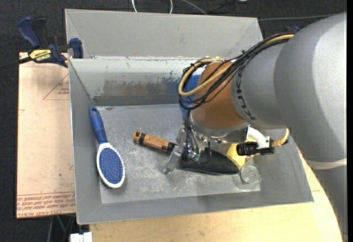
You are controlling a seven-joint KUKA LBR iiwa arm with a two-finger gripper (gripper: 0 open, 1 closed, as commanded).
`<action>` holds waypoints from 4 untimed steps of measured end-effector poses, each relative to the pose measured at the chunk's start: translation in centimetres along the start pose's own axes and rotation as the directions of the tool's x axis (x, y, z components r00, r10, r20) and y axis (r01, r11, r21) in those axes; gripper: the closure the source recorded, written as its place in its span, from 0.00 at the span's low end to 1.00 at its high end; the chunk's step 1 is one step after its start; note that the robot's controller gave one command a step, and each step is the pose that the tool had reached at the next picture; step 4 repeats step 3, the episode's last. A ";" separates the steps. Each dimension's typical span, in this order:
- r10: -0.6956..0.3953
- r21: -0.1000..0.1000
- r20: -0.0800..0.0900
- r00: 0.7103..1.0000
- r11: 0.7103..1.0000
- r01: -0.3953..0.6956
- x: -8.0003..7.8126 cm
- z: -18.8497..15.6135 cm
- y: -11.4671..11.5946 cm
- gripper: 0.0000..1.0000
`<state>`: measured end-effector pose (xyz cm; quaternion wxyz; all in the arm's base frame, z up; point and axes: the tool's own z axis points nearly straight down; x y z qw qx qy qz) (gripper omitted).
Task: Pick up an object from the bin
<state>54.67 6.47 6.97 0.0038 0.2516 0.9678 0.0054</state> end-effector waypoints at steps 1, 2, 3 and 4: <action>-0.426 0.002 -0.009 0.905 0.905 0.426 -0.1 0.0 -1.1 1.00; -0.426 0.002 -0.008 0.905 0.905 0.426 -0.1 0.0 -1.1 1.00; -0.425 0.003 -0.019 0.905 0.905 0.425 0.2 -3.2 -1.2 1.00; -0.425 0.003 -0.019 0.905 0.905 0.425 0.2 -3.2 -1.2 1.00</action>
Offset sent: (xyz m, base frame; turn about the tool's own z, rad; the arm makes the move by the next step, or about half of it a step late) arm 0.0000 0.0000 0.0000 0.0000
